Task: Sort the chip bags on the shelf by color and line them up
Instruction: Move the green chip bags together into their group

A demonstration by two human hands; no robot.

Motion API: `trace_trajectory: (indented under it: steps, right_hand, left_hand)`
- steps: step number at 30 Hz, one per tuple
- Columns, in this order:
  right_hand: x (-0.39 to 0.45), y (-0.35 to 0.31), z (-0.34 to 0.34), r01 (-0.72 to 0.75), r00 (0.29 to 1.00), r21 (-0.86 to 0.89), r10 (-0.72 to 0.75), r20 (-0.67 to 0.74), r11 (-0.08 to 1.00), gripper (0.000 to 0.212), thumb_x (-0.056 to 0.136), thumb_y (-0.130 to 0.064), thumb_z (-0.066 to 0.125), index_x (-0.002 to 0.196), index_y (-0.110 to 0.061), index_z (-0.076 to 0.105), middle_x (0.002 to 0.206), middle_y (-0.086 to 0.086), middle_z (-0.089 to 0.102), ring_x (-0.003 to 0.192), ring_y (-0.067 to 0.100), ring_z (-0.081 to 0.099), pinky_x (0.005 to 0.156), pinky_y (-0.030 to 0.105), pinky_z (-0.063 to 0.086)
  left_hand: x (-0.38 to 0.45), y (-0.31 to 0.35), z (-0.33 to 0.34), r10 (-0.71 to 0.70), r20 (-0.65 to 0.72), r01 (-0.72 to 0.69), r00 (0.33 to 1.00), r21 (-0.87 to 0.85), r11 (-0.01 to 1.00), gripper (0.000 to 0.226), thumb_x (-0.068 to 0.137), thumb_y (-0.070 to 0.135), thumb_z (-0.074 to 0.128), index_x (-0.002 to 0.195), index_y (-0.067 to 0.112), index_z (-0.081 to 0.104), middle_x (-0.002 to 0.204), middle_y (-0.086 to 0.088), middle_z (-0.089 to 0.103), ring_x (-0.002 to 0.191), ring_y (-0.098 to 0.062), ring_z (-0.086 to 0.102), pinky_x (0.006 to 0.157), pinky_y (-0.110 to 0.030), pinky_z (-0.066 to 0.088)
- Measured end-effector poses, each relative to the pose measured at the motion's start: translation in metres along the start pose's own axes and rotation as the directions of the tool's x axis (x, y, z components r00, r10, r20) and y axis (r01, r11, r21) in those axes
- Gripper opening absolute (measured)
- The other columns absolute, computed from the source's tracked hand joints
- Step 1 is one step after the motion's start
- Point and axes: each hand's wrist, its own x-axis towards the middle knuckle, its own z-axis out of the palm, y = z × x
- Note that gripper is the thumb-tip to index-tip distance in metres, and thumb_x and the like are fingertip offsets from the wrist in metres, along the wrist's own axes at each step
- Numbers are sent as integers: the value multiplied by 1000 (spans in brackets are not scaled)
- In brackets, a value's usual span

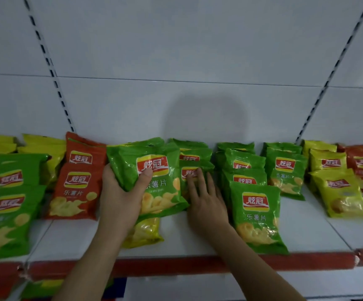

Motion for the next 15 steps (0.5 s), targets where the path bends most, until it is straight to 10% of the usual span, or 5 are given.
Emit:
trace_trajectory:
  steps: [5, 11, 15]
  right_hand:
    - [1, 0, -15, 4, 1000, 26, -4, -9, 1000, 89, 98, -47, 53, 170, -24, 5, 178, 11, -5, 163, 40, 0, 126, 61, 23]
    - [-17, -8, -49, 41, 958, 267, 38, -285, 963, 62, 101, -37, 54, 159, -18, 43, 159, 9, 47, 148, 32, 41, 111, 55, 50]
    - [-41, -25, -103, -20, 958, 867, 259, -126, 498, 62, 103, -56, 51, 162, -43, 33, 133, -28, 64, 118, 0, 65, 93, 32, 60]
  left_hand:
    - [0, 1, -2, 1, 32, -1, 999, 18, 1000, 68, 75, 61, 79, 132, 37, 52, 114, 21, 71, 93, 13, 66, 79, -28, 53]
    - [4, 1, -4, -8, 54, 9, 999, -11, 1000, 63, 76, 59, 81, 128, 36, 54, 113, 19, 72, 98, 7, 68, 81, -25, 55]
    - [0, 1, 6, 28, 107, -29, 994, 13, 999, 61, 72, 57, 81, 122, 34, 55, 107, 22, 70, 89, 20, 63, 65, -2, 46]
